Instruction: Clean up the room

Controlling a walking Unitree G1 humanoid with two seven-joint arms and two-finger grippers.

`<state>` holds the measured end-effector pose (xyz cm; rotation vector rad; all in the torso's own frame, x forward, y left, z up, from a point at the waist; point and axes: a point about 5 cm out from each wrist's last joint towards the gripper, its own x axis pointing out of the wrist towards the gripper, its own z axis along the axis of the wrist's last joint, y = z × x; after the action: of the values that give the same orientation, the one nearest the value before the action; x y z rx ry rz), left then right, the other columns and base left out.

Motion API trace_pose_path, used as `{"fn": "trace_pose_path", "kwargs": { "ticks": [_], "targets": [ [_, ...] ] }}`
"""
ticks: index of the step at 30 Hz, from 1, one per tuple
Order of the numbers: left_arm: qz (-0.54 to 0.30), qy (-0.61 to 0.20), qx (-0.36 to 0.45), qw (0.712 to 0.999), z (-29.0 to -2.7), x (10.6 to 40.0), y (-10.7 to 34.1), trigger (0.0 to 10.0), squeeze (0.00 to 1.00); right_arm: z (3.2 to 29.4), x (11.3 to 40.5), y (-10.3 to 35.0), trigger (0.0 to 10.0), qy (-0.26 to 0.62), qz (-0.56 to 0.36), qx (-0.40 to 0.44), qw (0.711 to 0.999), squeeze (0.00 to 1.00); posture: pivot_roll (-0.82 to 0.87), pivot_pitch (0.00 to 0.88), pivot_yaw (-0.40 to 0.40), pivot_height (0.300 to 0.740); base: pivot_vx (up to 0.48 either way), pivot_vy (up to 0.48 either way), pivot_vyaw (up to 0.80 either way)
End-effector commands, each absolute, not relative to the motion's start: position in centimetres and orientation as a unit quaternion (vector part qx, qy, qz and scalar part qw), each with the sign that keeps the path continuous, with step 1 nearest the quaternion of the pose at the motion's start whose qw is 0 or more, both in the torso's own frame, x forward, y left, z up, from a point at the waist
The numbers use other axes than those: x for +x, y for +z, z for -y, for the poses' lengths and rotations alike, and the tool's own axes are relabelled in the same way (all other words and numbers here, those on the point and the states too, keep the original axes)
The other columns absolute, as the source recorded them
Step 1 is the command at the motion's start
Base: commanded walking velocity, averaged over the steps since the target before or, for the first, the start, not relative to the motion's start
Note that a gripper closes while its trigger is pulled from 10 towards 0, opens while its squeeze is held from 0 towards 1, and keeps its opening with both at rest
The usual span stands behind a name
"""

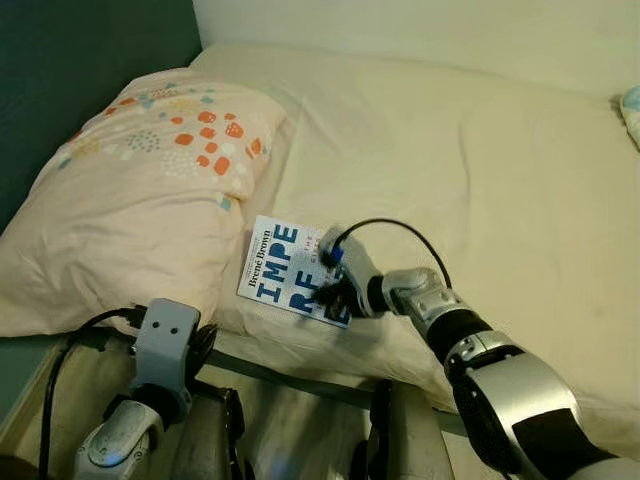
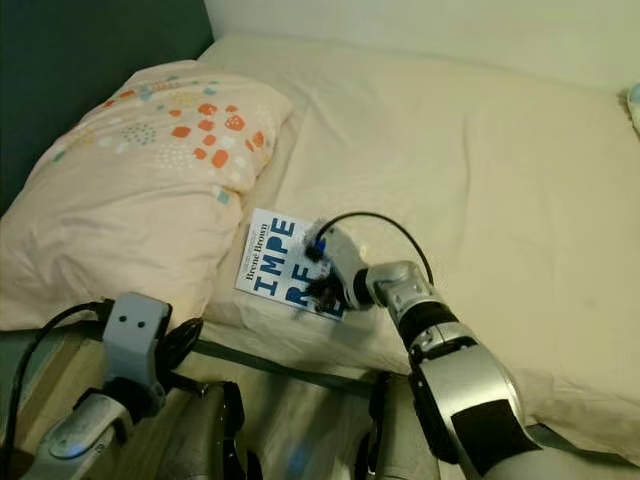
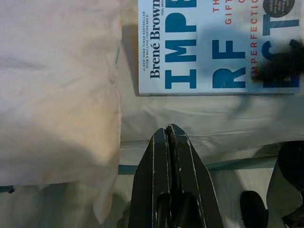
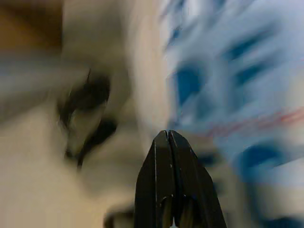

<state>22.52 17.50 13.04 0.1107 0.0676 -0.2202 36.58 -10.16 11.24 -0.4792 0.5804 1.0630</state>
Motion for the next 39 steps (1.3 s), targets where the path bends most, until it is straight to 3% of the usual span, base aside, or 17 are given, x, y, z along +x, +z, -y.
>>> {"fn": "trace_pose_path", "kwargs": {
  "ticks": [1,9,21,30,31,32,33,34,35,36,39],
  "targets": [
    [-0.040,-0.116,0.059,0.991,-17.5,22.1,12.7,10.0,0.00,10.7,35.8,9.9,0.0,0.502,-0.300,-0.232,0.777,0.00,0.13,0.320,-0.058,0.577,0.000,0.000,0.00],
    [-0.041,-0.112,0.060,0.991,-17.5,22.0,12.7,10.0,0.00,10.8,35.7,9.5,0.0,0.500,-0.308,-0.240,0.773,0.00,0.13,0.323,-0.060,0.577,0.000,0.000,0.00],
    [-0.042,-0.114,0.060,0.991,-17.5,22.0,12.7,10.0,0.00,11.3,37.0,11.5,0.0,0.467,-0.268,-0.237,0.808,0.00,0.13,0.323,-0.059,0.577,0.000,0.000,0.00],
    [-0.042,-0.117,0.062,0.990,-17.5,22.1,12.7,10.0,0.00,11.9,37.5,12.6,0.0,0.463,-0.260,-0.239,0.813,0.00,0.13,0.322,-0.053,0.577,0.000,0.000,0.00],
    [-0.041,-0.118,0.062,0.990,-17.4,22.1,12.7,10.0,0.00,11.5,37.6,13.1,1.5,0.476,-0.247,-0.211,0.817,0.00,0.13,0.321,-0.055,0.577,0.000,0.000,0.00],
    [-0.041,-0.118,0.062,0.990,-17.4,22.1,12.7,10.0,0.00,11.5,37.6,13.1,1.5,0.476,-0.247,-0.211,0.817,0.00,0.13,0.321,-0.055,0.577,0.000,0.000,0.00],
    [-0.040,-0.116,0.062,0.990,-17.5,22.1,12.7,10.0,0.00,10.7,37.6,13.9,10.0,0.500,-0.230,-0.167,0.818,0.00,0.13,0.315,-0.058,0.577,0.000,0.000,0.00],
    [-0.040,-0.116,0.062,0.990,-17.5,22.1,12.7,10.0,0.00,10.7,37.6,13.9,10.0,0.500,-0.230,-0.167,0.818,0.00,0.13,0.315,-0.058,0.577,0.000,0.000,0.00],
    [-0.037,-0.106,0.056,0.992,-17.9,22.2,12.8,10.0,0.00,9.3,37.8,16.2,10.0,0.549,-0.188,-0.070,0.812,0.00,0.13,0.308,-0.060,0.577,0.000,0.000,0.00],
    [-0.034,-0.100,0.051,0.993,-18.2,22.2,12.9,10.0,0.00,8.8,37.9,17.3,10.0,0.572,-0.166,-0.026,0.803,0.00,0.13,0.308,-0.060,0.577,0.000,0.000,0.00],
    [-0.032,-0.096,0.048,0.994,-18.3,22.2,13.0,10.0,0.00,8.5,37.9,18.0,10.0,0.584,-0.154,-0.002,0.797,0.00,0.13,0.308,-0.060,0.577,0.000,0.000,0.00]
  ]
}}
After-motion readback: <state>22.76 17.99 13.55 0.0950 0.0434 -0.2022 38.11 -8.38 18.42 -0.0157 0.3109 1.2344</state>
